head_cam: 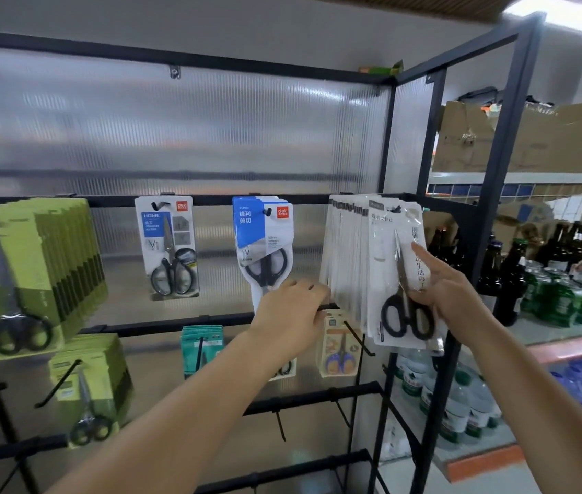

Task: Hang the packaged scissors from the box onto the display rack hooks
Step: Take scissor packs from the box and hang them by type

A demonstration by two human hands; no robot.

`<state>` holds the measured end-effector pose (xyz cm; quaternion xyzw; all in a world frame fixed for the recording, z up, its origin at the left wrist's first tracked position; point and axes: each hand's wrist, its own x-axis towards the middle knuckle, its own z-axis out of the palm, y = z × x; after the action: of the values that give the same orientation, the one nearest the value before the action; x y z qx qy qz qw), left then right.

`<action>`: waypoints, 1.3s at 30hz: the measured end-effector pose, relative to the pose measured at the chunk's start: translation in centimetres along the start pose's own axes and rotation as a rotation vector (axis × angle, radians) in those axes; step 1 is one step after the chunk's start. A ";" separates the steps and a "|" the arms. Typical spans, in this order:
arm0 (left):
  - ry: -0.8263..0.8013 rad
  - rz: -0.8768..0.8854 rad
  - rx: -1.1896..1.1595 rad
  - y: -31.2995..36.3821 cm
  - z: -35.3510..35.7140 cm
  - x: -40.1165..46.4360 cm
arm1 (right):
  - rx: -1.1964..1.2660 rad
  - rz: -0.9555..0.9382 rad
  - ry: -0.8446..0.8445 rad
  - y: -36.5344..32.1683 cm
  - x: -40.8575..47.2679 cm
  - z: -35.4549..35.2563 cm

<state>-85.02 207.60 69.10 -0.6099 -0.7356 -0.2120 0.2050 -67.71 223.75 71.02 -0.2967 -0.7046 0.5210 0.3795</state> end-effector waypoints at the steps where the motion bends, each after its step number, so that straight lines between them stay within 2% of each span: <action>1: 0.000 -0.010 -0.011 0.0 0.0 0.0 | 0.104 -0.004 -0.010 0.0 -0.2 -0.1; 4: -0.008 -0.029 -0.025 0.0 -0.1 0.1 | 0.265 -0.014 -0.027 -0.5 -1.0 -0.2; 8: -0.021 -0.037 -0.044 0.0 0.1 -0.1 | 0.158 -0.012 -0.012 -1.5 -1.0 -0.4; 12: -0.044 -0.036 -0.056 -0.1 0.0 -0.2 | -0.365 -0.023 0.117 -1.9 -0.8 -0.1; 17: -0.063 -0.012 0.000 -1.0 0.4 -0.6 | -1.054 0.094 0.075 0.1 -1.6 2.0; 20: -0.077 -0.041 0.043 -2.1 0.2 -0.9 | -1.272 -0.033 0.117 -0.3 -1.8 4.7; 23: -0.113 -0.100 0.117 -3.5 0.0 -2.0 | -1.334 -0.211 -0.006 -0.9 -2.4 8.4; 26: -0.142 -0.158 0.179 -5.3 0.5 -4.0 | -1.375 -0.267 -0.158 0.1 -3.1 12.1; 33: -0.291 -0.333 0.236 -10.8 3.1 -12.4 | -1.247 -0.376 -0.426 6.0 -6.1 20.7; 36: -0.416 -0.379 0.256 -13.5 5.1 -17.7 | -1.220 -0.370 -0.591 9.8 -7.9 24.2; 39: -0.532 -0.478 0.177 -16.4 7.6 -23.3 | -1.209 -0.279 -0.751 14.5 -9.9 27.7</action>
<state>-97.46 190.28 48.73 -0.4346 -0.9003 -0.0235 0.0033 -85.50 205.65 50.21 -0.1628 -0.9836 0.0540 -0.0556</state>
